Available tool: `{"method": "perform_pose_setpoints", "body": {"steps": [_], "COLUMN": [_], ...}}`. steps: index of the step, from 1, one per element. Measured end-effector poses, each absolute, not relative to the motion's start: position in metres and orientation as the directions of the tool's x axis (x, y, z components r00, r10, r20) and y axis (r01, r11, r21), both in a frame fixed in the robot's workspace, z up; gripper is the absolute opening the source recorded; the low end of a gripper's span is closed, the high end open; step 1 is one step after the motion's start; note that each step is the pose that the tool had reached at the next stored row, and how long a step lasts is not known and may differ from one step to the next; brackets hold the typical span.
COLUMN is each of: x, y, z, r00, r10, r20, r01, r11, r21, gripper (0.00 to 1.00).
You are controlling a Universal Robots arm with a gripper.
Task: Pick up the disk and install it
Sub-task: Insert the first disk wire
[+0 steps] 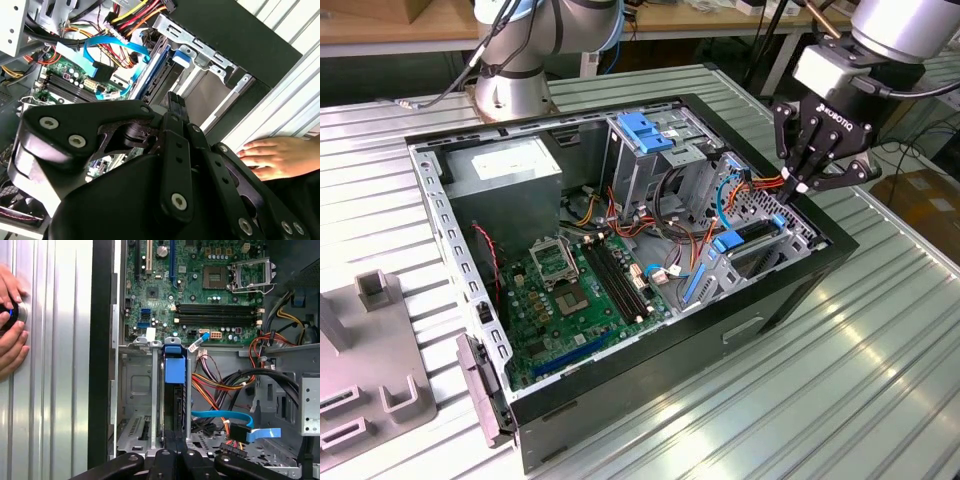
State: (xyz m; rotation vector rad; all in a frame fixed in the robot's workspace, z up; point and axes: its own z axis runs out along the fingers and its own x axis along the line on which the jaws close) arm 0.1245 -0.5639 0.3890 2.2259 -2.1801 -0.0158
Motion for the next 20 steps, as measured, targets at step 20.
{"method": "perform_pose_setpoints", "body": {"steps": [20], "x": [0.1334], "y": [-0.5586], "z": [0.3882], "r00": [0.365], "r10": [-0.931], "r20": [0.011], "r01": [-0.931], "r11": [-0.365], "r21": [0.026], "gripper": [0.11]}}
